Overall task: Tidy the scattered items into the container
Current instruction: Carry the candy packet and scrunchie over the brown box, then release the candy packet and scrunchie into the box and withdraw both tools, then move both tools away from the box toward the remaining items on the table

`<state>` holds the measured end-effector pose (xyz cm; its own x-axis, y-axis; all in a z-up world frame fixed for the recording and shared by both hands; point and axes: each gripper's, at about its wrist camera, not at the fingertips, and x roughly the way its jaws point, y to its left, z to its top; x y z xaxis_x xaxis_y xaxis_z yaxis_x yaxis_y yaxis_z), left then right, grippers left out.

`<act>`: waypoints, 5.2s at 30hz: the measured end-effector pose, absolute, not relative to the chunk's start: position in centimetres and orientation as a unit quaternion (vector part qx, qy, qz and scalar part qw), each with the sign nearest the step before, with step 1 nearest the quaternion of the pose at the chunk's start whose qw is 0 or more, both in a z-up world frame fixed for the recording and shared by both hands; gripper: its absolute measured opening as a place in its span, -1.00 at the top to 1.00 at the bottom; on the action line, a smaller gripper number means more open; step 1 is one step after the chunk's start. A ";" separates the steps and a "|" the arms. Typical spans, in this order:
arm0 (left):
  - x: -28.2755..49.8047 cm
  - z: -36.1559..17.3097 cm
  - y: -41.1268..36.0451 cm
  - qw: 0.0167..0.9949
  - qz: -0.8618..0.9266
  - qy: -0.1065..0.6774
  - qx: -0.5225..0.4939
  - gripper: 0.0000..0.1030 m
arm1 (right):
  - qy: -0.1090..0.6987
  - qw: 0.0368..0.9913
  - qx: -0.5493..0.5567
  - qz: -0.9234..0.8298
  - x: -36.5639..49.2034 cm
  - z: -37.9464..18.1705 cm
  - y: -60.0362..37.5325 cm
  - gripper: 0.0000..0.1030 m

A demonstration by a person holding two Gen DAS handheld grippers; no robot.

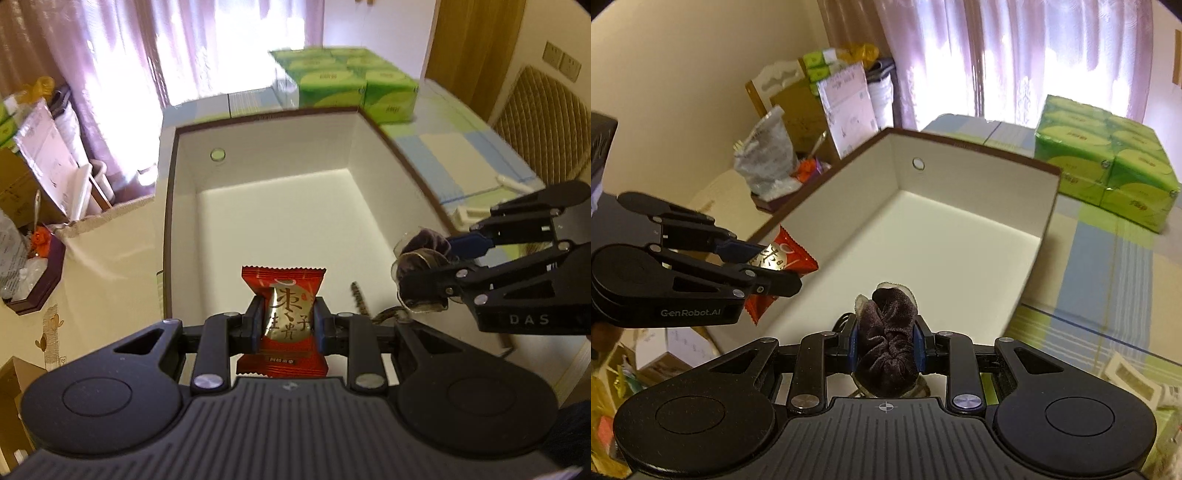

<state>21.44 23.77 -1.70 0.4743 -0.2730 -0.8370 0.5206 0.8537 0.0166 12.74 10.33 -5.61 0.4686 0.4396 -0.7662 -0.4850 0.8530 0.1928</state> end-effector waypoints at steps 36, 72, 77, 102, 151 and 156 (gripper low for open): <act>28.4 -4.6 22.8 0.820 -0.278 0.455 0.209 0.17 | 0.462 0.849 -0.076 0.246 19.6 -8.8 13.4 -0.61; 23.9 -1.3 22.9 0.840 -0.216 0.465 0.179 -0.95 | 0.414 0.871 -0.100 0.245 12.9 -4.4 10.9 -1.00; 22.9 -0.7 22.7 0.844 -0.211 0.460 0.179 -0.96 | 0.416 0.869 -0.094 0.251 11.8 -3.9 10.4 -1.00; 14.3 2.3 22.4 0.866 -0.160 0.450 0.147 -0.97 | 0.397 0.864 -0.084 0.298 5.3 -2.0 7.9 -1.00; 7.2 -0.3 8.0 0.845 -0.166 0.499 0.099 -0.97 | 0.454 0.859 -0.026 0.235 0.5 -3.0 -9.8 -1.00; 7.6 -0.9 5.1 0.838 -0.193 0.498 0.111 -0.97 | 0.464 0.864 -0.012 0.194 0.4 -3.5 -13.0 -1.00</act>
